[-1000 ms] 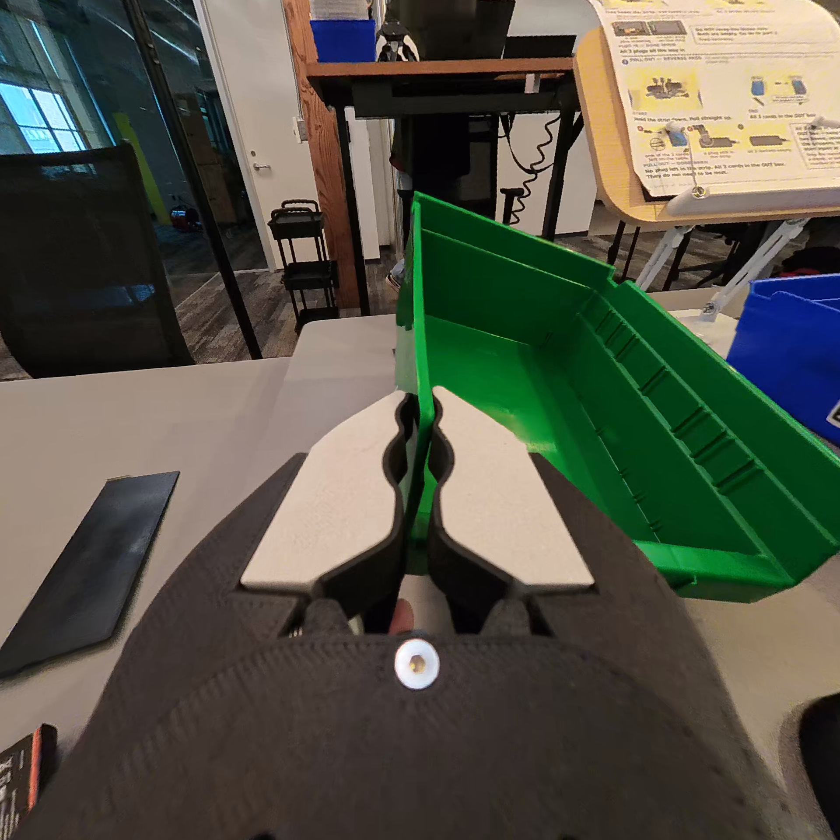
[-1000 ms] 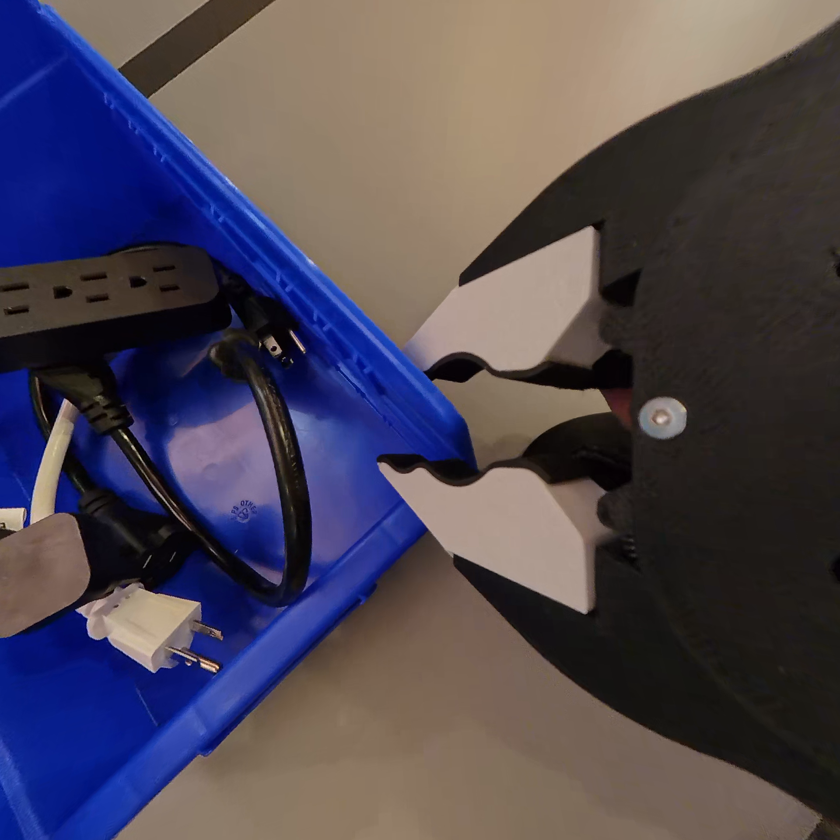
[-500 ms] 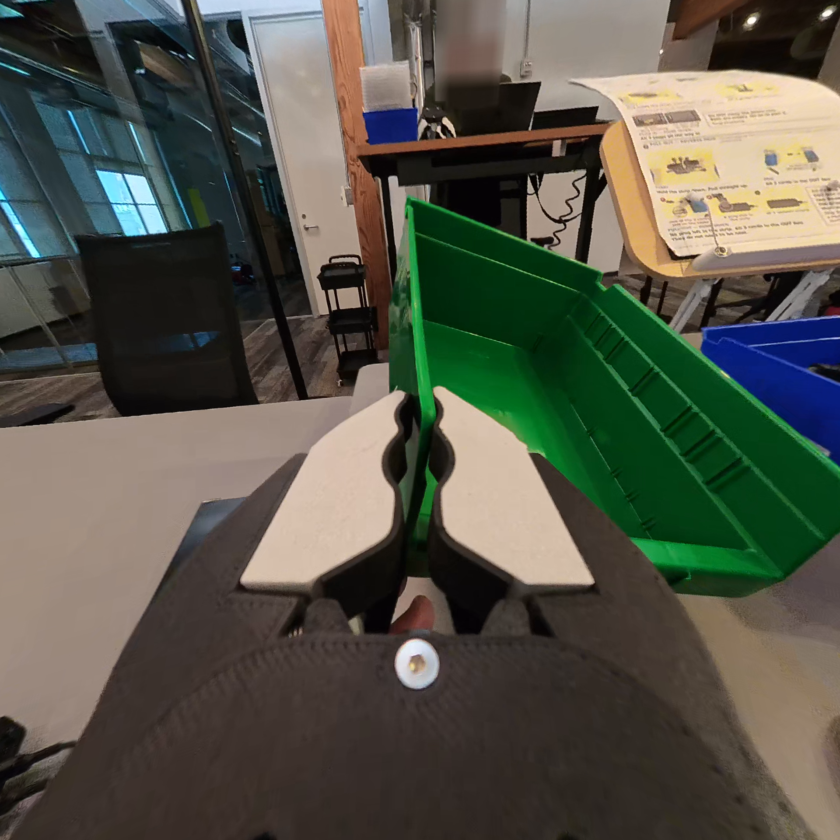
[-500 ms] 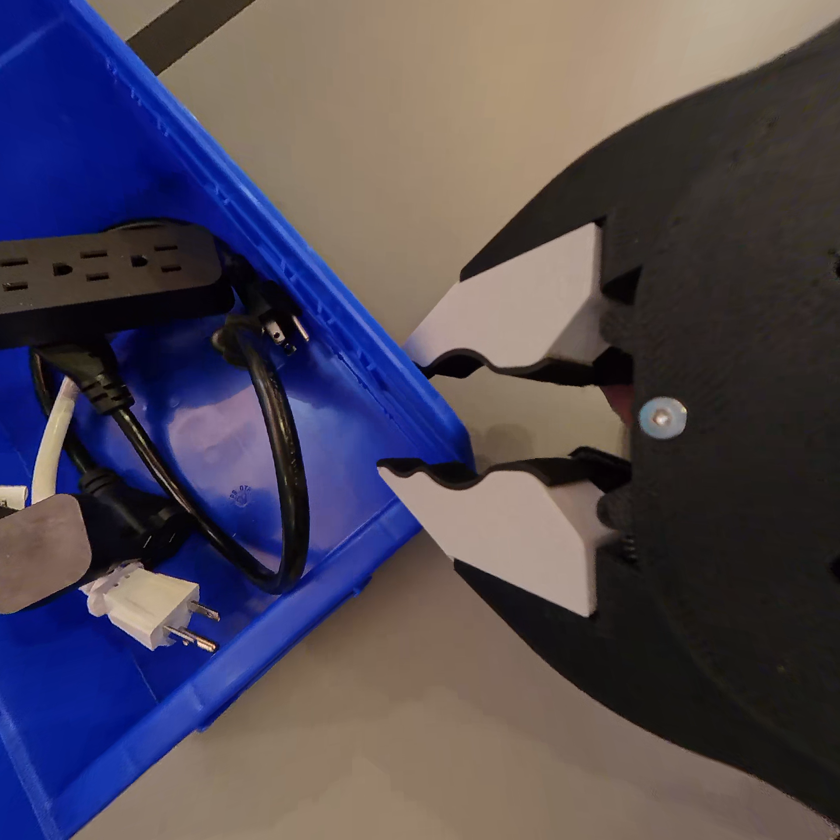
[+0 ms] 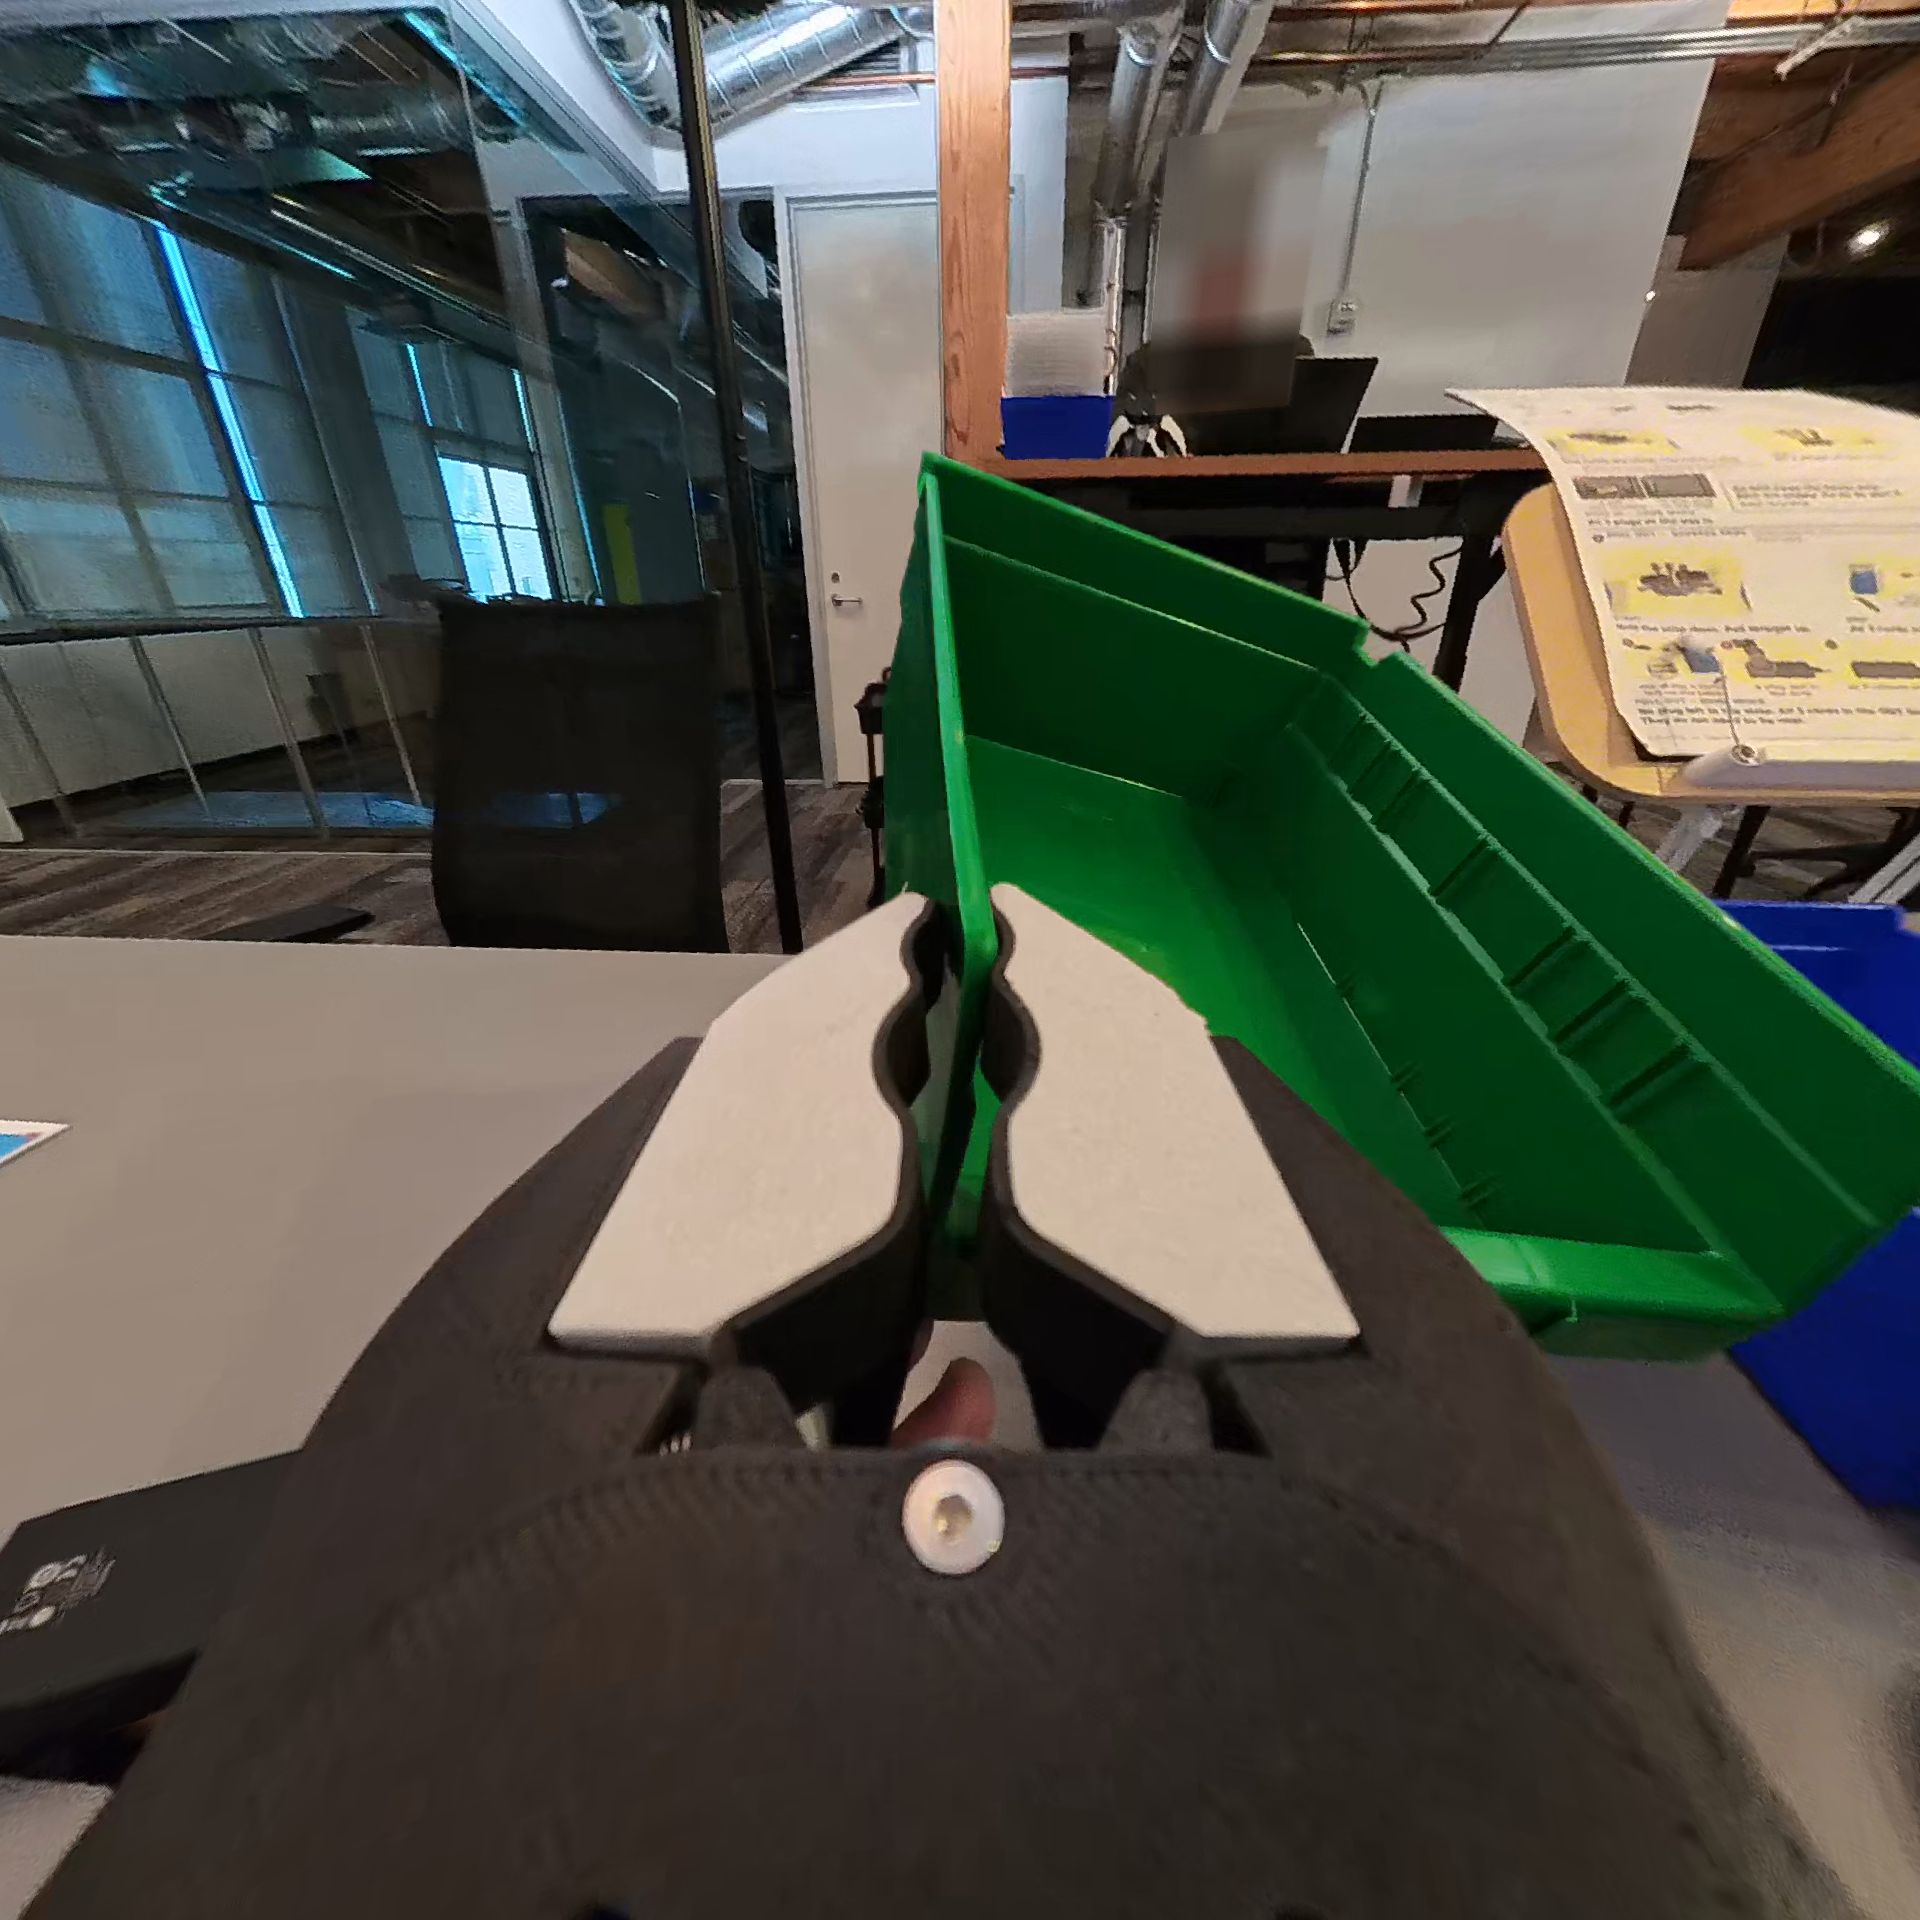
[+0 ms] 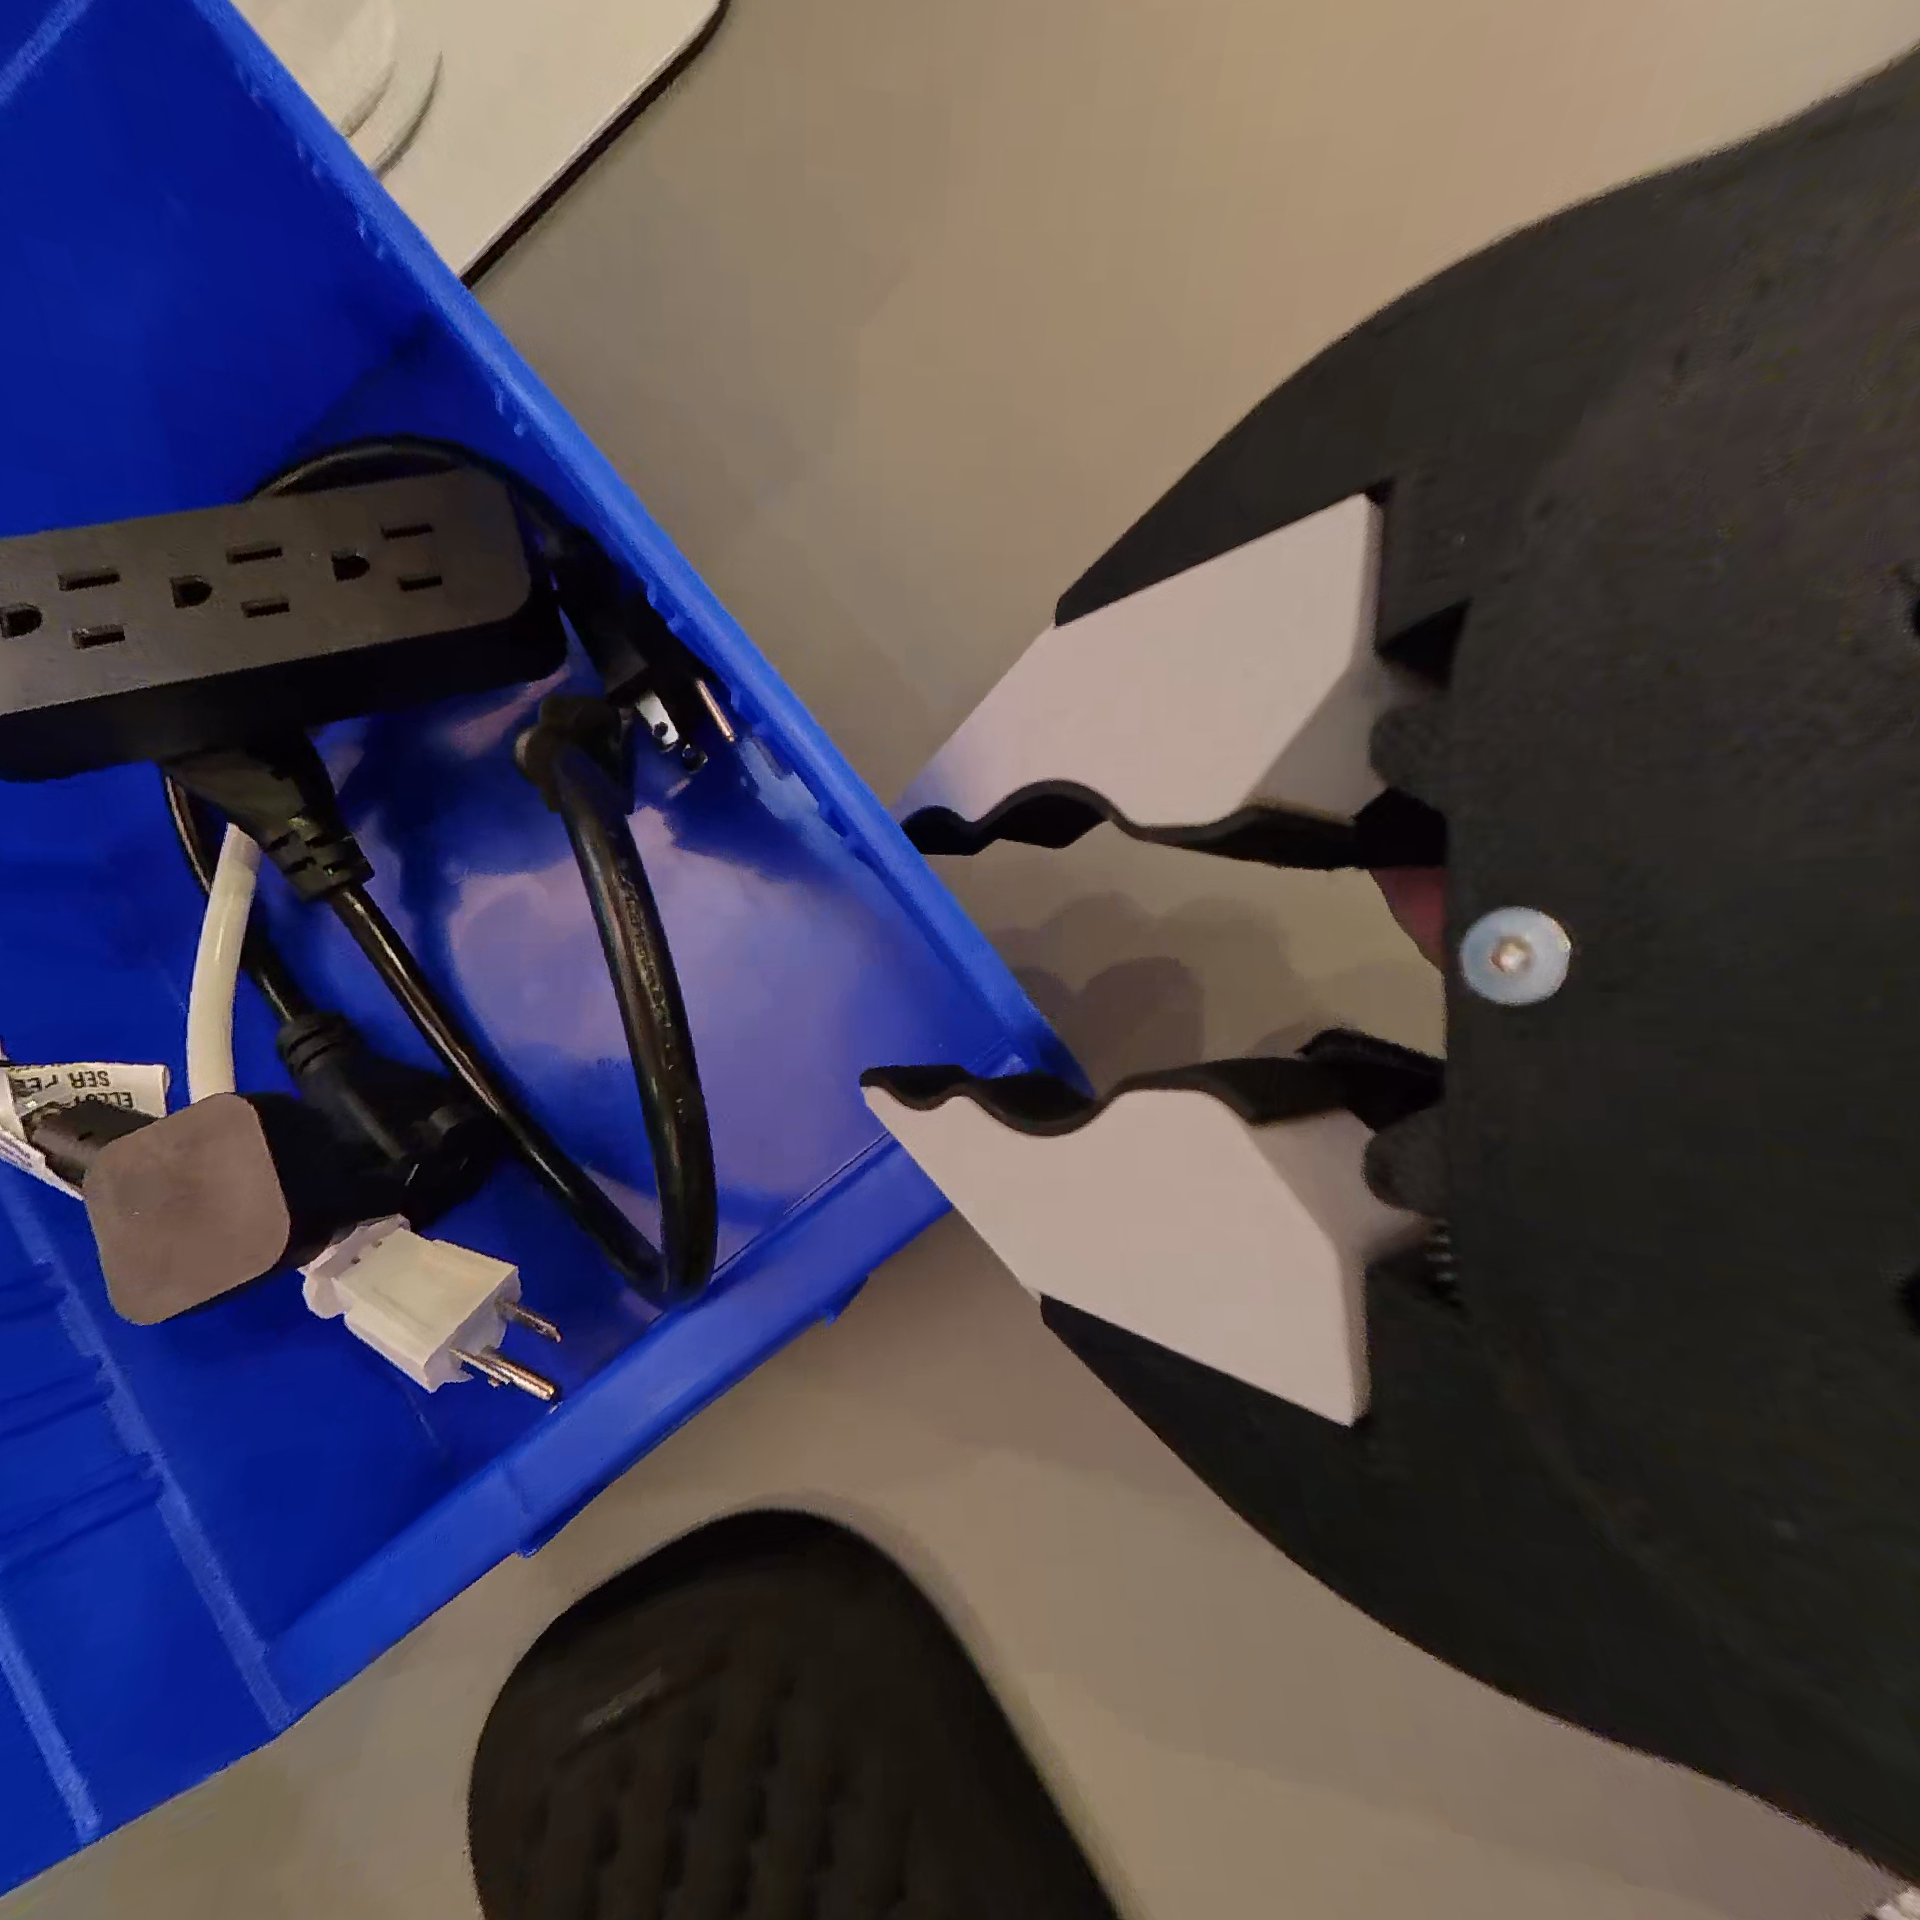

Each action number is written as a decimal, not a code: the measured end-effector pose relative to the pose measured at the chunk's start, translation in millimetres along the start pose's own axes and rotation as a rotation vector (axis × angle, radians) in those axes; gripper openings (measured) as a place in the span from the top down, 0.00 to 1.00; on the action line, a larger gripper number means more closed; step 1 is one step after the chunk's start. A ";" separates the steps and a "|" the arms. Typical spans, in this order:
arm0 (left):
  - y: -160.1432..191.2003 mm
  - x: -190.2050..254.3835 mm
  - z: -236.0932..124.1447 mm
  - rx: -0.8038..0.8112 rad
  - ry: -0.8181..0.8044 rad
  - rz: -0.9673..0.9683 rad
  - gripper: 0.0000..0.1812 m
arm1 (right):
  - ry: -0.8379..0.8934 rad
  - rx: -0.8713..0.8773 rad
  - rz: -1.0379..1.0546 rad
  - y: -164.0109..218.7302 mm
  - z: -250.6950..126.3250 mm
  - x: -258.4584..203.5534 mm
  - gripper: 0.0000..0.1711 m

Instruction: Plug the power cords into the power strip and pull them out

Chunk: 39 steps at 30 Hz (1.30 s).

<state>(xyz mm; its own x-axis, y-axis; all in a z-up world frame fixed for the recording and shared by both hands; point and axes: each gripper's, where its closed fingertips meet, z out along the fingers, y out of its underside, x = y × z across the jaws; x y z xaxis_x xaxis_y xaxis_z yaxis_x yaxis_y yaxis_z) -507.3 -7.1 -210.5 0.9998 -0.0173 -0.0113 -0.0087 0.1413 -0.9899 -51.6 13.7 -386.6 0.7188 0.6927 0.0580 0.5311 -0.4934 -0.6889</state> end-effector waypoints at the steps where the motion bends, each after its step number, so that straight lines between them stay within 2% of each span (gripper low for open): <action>1: -2.1 -3.1 -1.0 0.005 -0.006 -0.003 0.99 | -0.006 0.003 -0.001 -4.4 3.6 -4.6 0.77; 11: -11.9 -27.5 -10.5 0.031 -0.049 -0.029 0.98 | -0.094 0.069 0.069 -53.3 45.5 -54.4 0.72; 24: -38.0 -42.4 -24.6 0.083 -0.075 -0.039 0.98 | -0.189 0.148 0.151 -137.7 119.9 -106.0 0.67; 27: -44.4 -36.9 -24.8 0.091 -0.063 -0.041 0.98 | -0.244 0.138 0.158 -148.0 126.1 -110.3 0.55; 30: -53.4 -26.0 -24.8 0.098 -0.042 -0.036 0.98 | -0.220 0.184 0.151 -149.1 108.7 -97.3 0.50; 33: -63.4 -6.9 -24.1 0.113 -0.004 -0.050 0.98 | -0.215 0.238 0.138 -144.1 70.6 -84.6 0.49; 39: -87.4 65.0 -11.6 0.136 0.138 -0.042 0.98 | -0.272 0.473 0.167 -144.8 -57.2 -56.1 0.48</action>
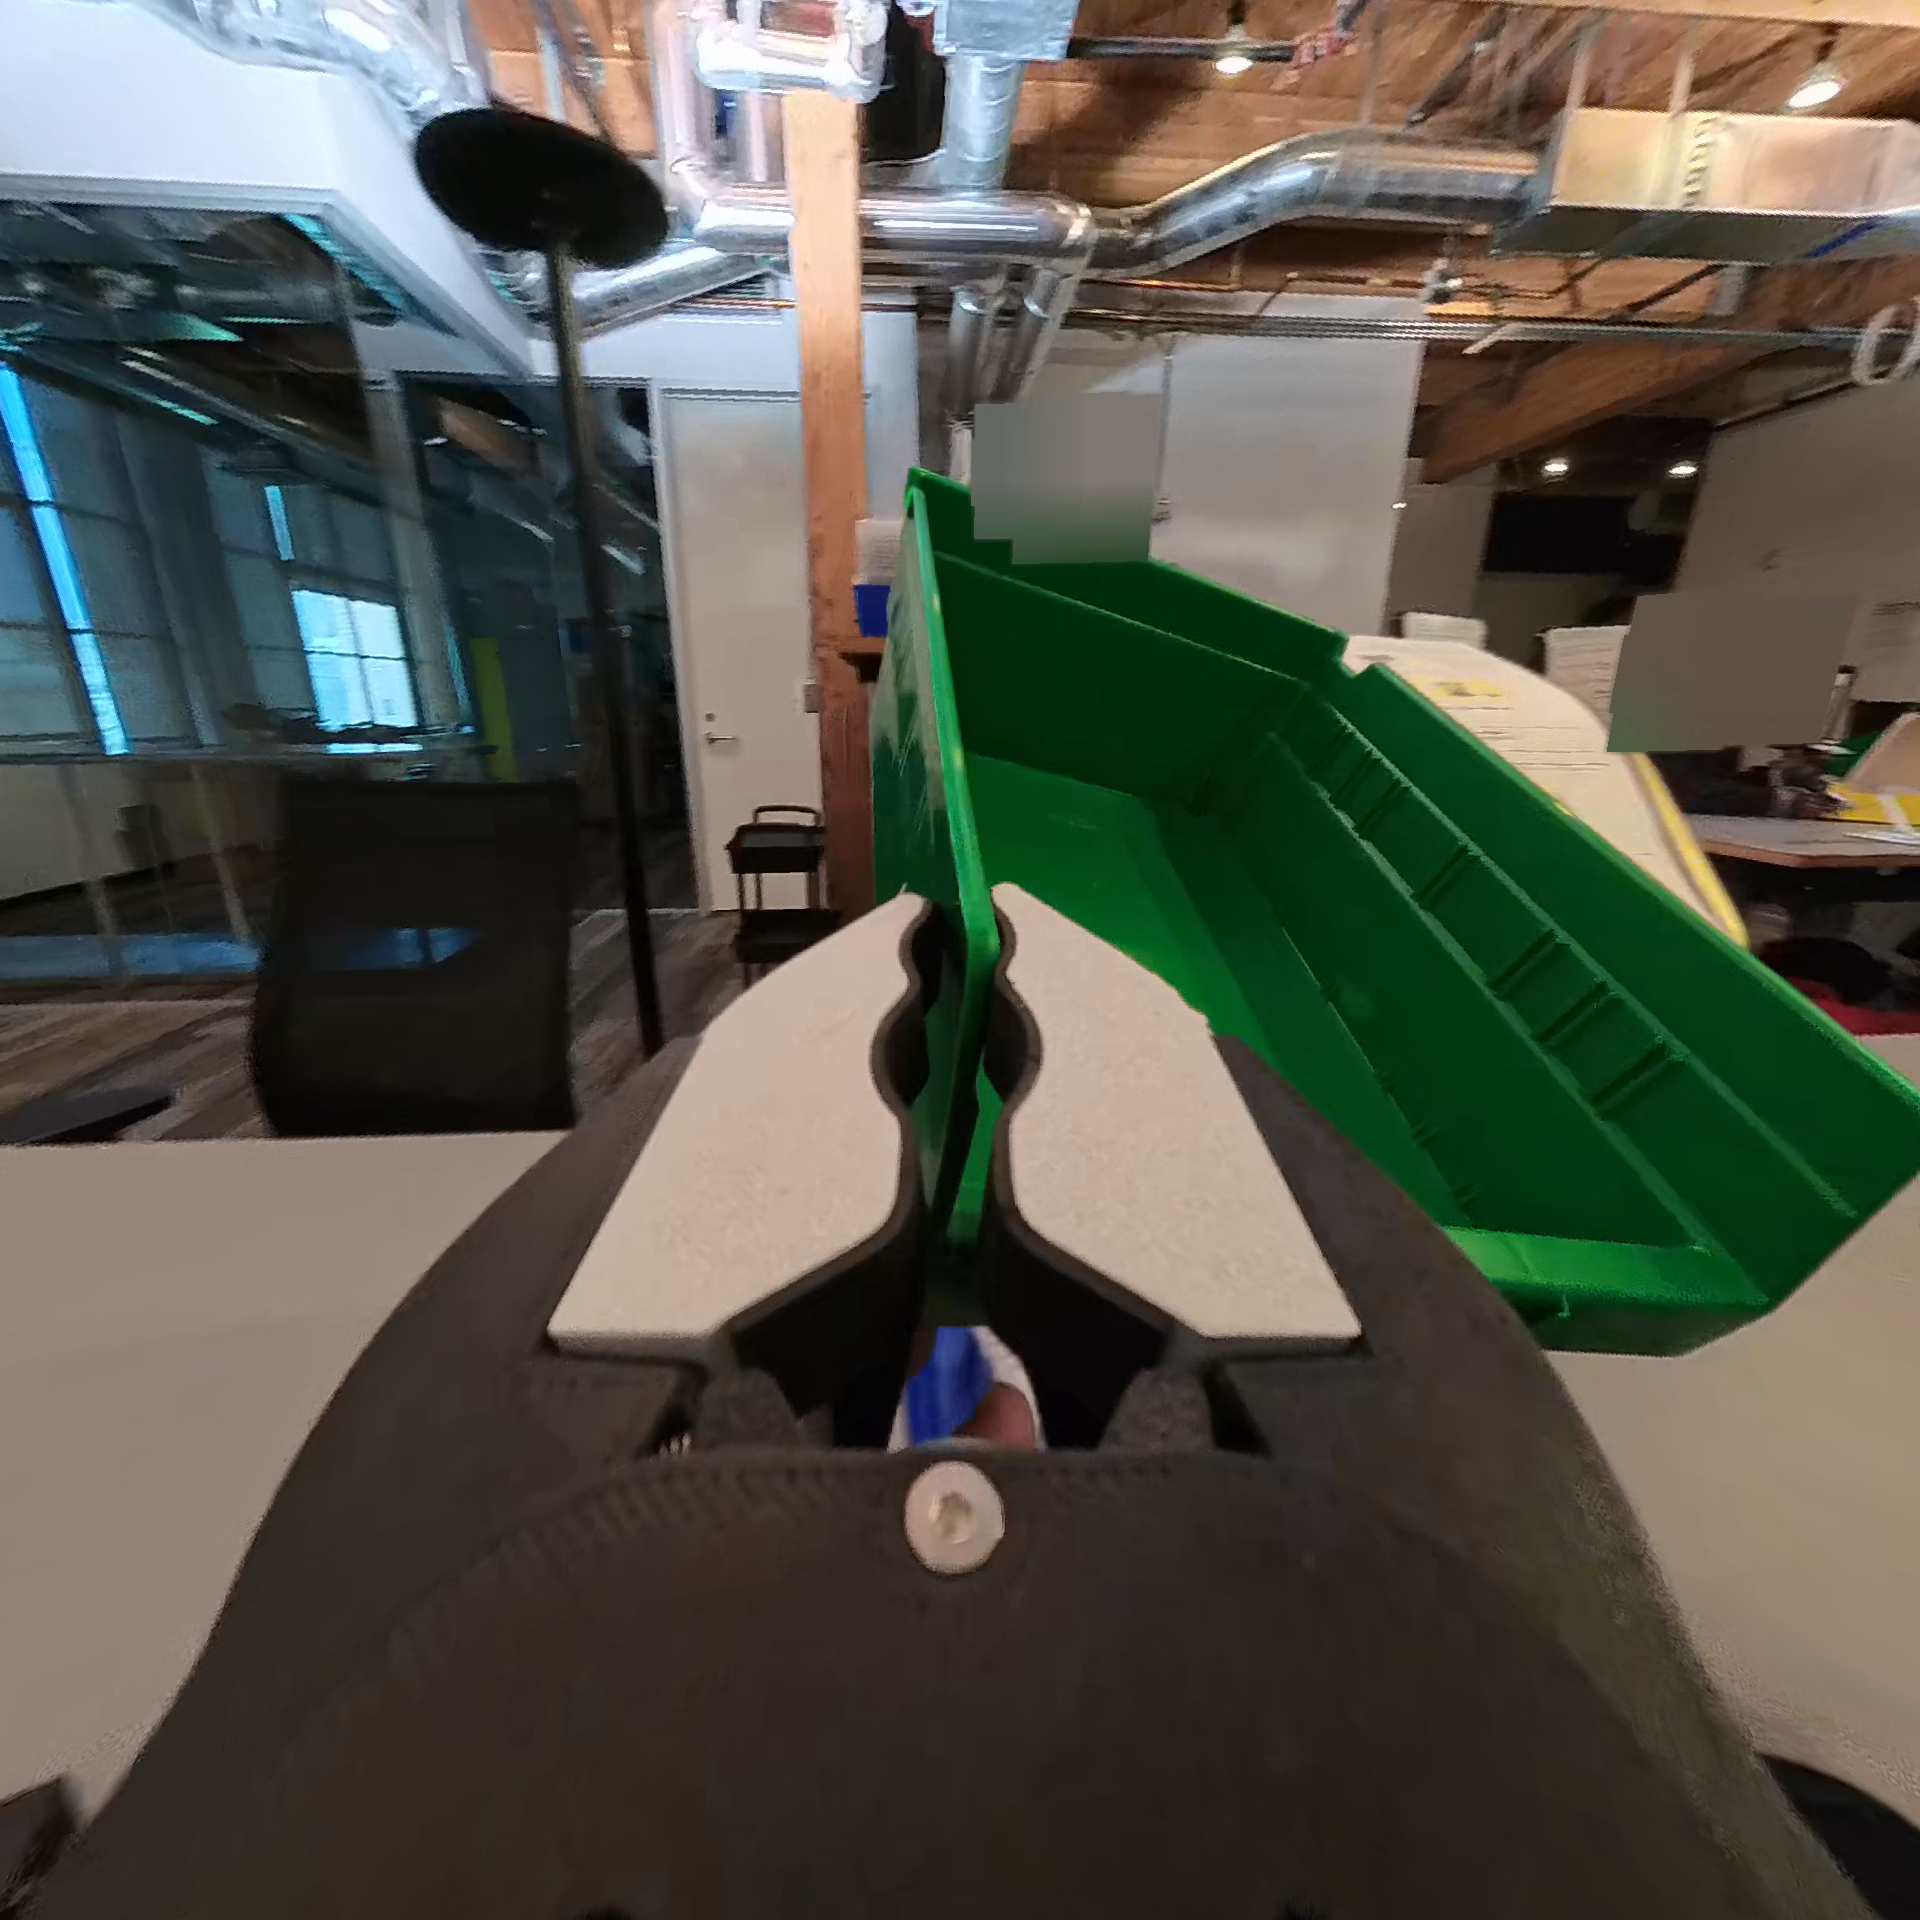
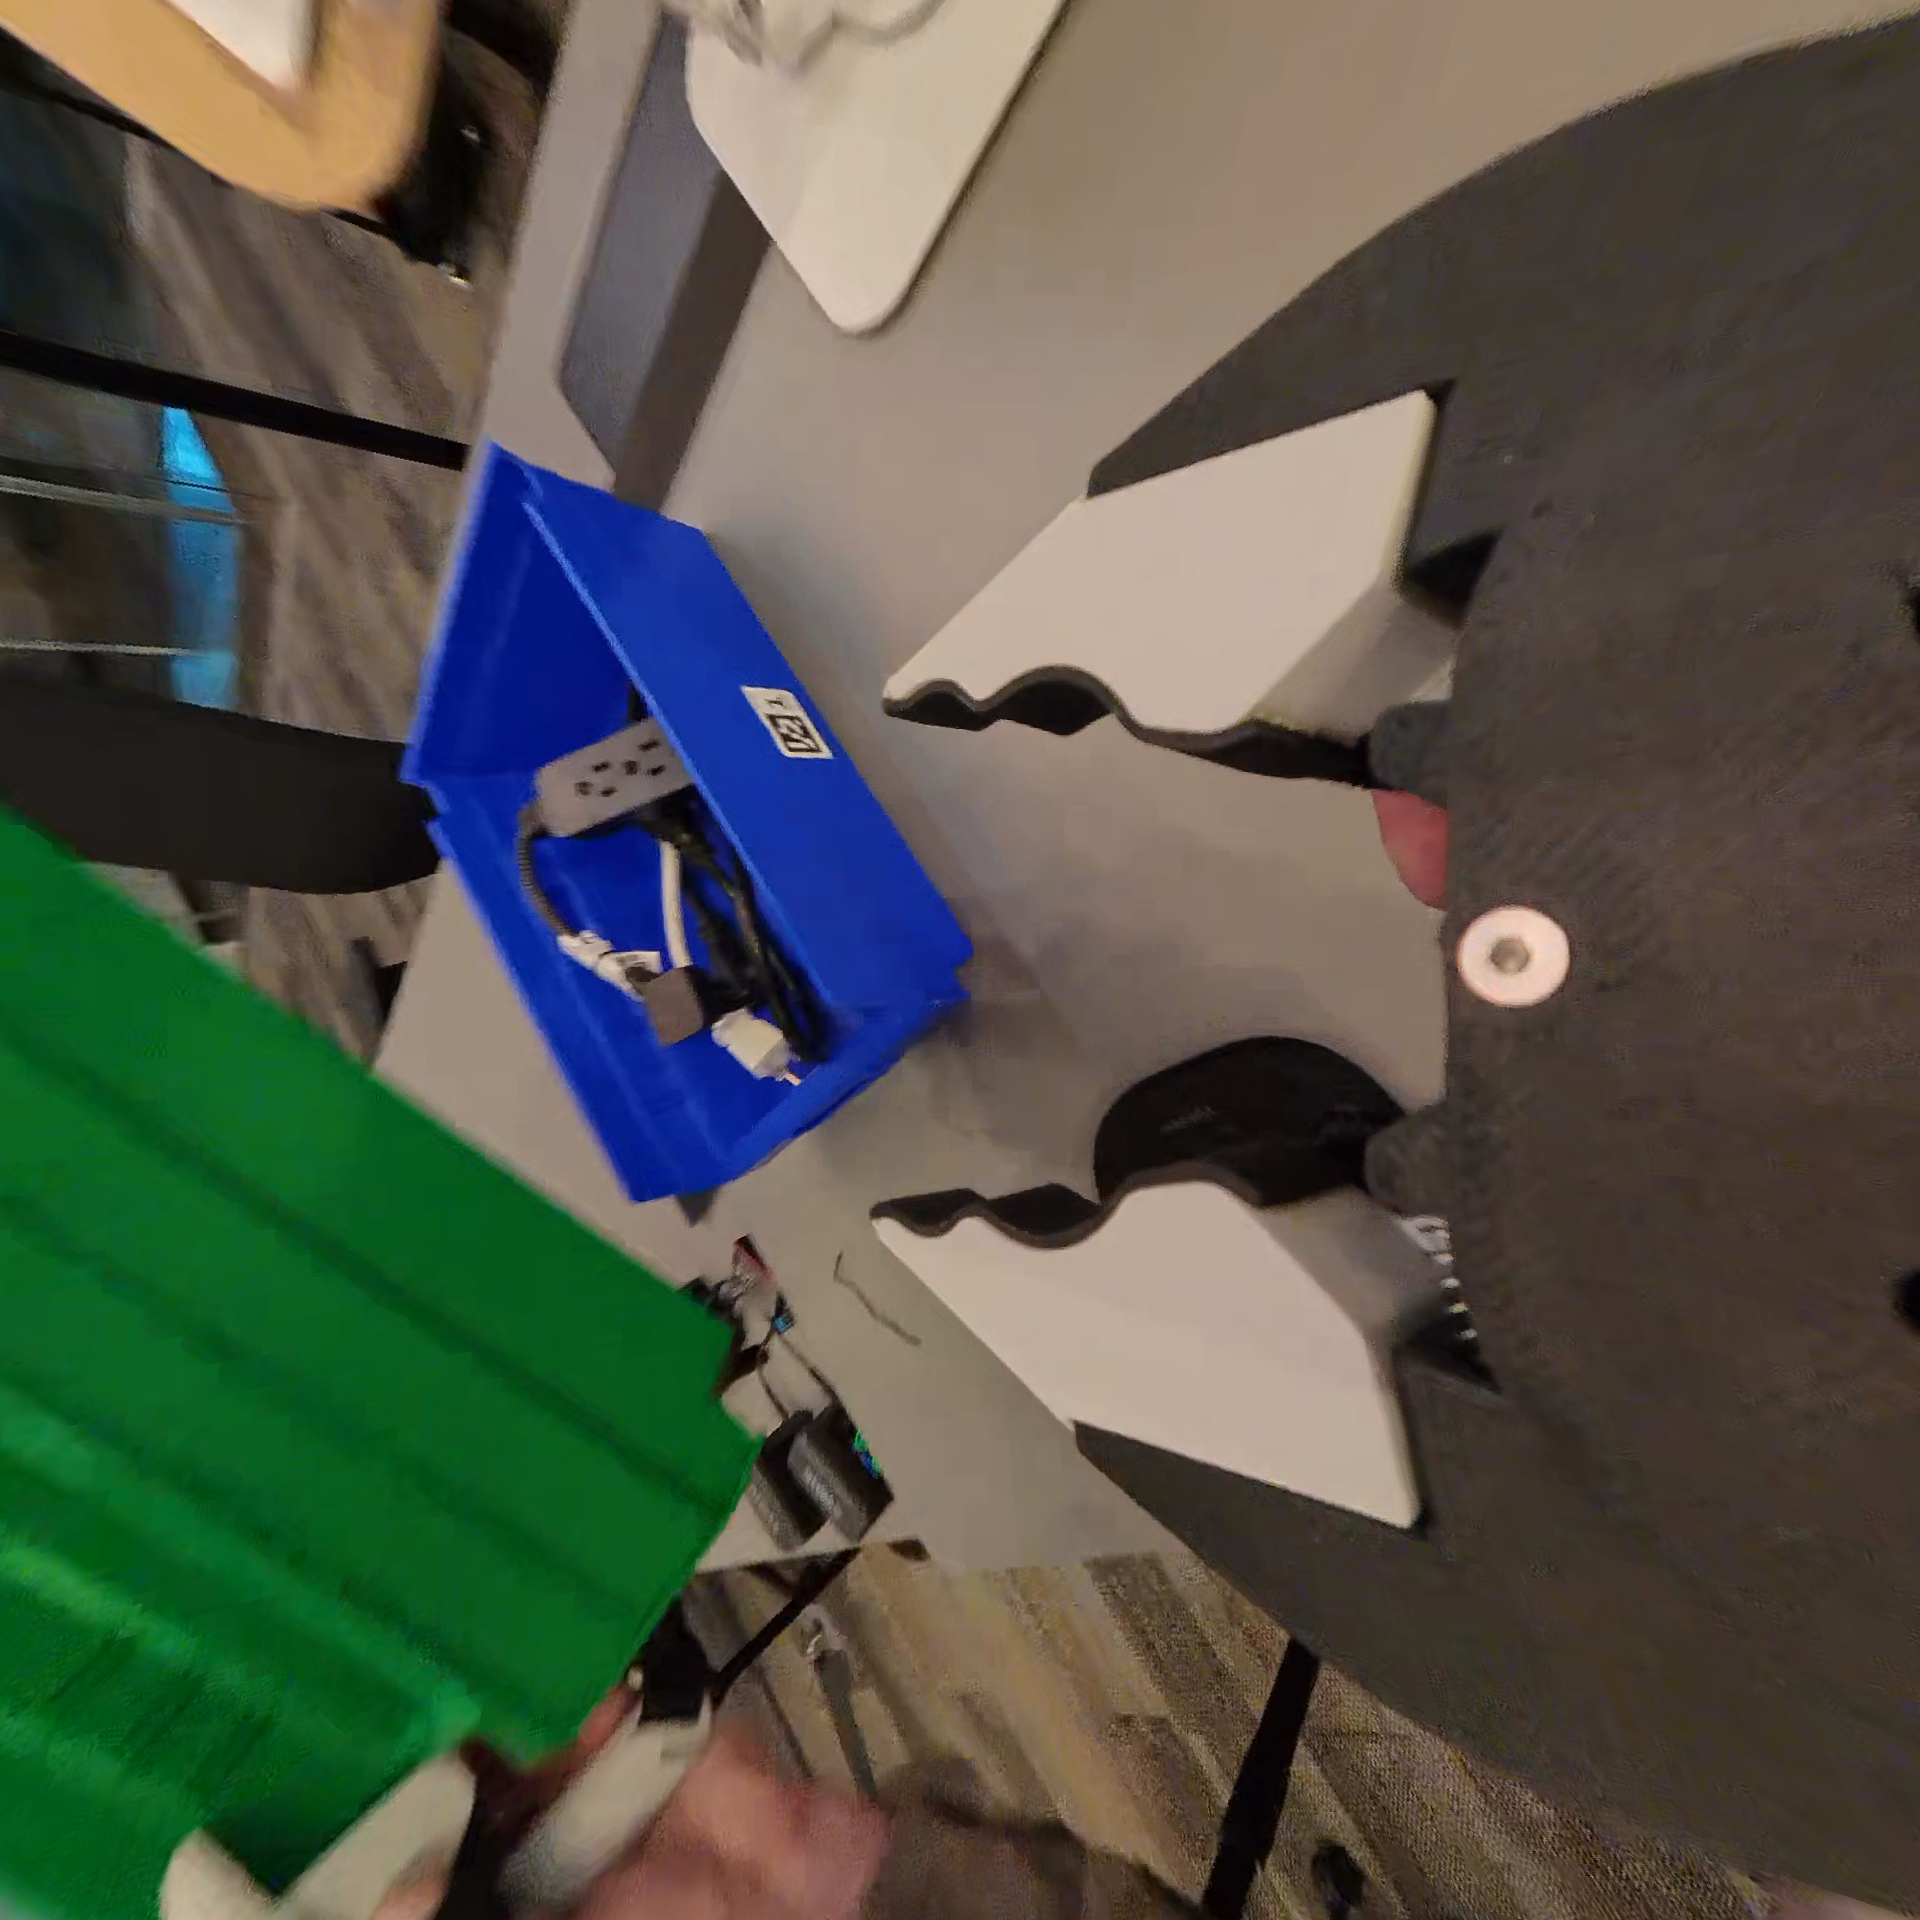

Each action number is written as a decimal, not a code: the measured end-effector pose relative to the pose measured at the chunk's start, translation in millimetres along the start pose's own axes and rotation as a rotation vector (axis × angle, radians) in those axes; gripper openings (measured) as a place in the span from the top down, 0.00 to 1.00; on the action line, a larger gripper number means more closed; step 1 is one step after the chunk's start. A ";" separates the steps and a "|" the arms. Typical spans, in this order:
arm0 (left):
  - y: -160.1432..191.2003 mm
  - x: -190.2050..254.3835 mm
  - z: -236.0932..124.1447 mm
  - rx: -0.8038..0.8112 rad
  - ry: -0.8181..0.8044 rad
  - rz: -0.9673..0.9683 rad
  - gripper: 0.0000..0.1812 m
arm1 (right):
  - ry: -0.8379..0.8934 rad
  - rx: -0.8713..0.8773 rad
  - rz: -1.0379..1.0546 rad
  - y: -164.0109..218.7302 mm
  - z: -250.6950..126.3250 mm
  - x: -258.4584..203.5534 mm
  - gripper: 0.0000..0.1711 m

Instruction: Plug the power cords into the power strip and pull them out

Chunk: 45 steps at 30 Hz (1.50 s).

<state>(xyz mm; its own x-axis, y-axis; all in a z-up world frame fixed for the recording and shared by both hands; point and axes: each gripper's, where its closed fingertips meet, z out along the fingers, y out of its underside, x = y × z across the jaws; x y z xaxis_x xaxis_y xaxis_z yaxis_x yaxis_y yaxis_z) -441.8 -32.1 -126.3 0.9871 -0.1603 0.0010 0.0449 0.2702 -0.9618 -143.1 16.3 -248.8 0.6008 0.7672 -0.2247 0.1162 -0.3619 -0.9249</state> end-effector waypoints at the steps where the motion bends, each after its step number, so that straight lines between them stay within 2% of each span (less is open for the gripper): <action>1: -2.2 16.8 6.6 0.001 0.031 0.002 0.98 | -0.007 0.034 -0.011 -8.1 -21.3 -1.9 0.48; 5: -3.9 95.9 35.8 -0.009 0.168 -0.024 0.98 | -0.005 0.112 -0.018 -17.2 -99.2 0.9 0.43; 11: 18.2 238.9 74.6 -0.083 0.405 -0.068 0.98 | 0.056 0.182 0.034 13.9 -193.2 10.3 0.39; 17: 74.1 388.9 97.3 -0.222 0.637 -0.154 0.98 | 0.161 0.218 0.115 56.8 -253.5 16.3 0.38; 22: 125.2 486.8 113.3 -0.325 0.764 -0.195 0.98 | 0.338 0.196 0.194 93.1 -290.0 65.0 0.36; 25: 149.7 527.7 121.3 -0.371 0.801 -0.207 0.97 | 0.435 0.159 0.252 113.9 -309.8 103.2 0.40; 28: 172.3 559.4 128.6 -0.398 0.805 -0.198 0.97 | 0.500 0.114 0.314 131.8 -322.2 138.7 0.40; 34: 216.7 597.8 140.2 -0.481 0.781 -0.234 0.95 | 0.577 0.010 0.340 158.8 -339.6 197.2 0.45; 38: 230.4 613.4 139.0 -0.492 0.789 -0.235 0.94 | 0.617 -0.026 0.327 167.8 -350.8 225.3 0.47; 45: 247.9 650.4 113.2 -0.580 0.914 -0.189 0.88 | 0.712 -0.047 0.317 178.1 -383.1 281.7 0.48</action>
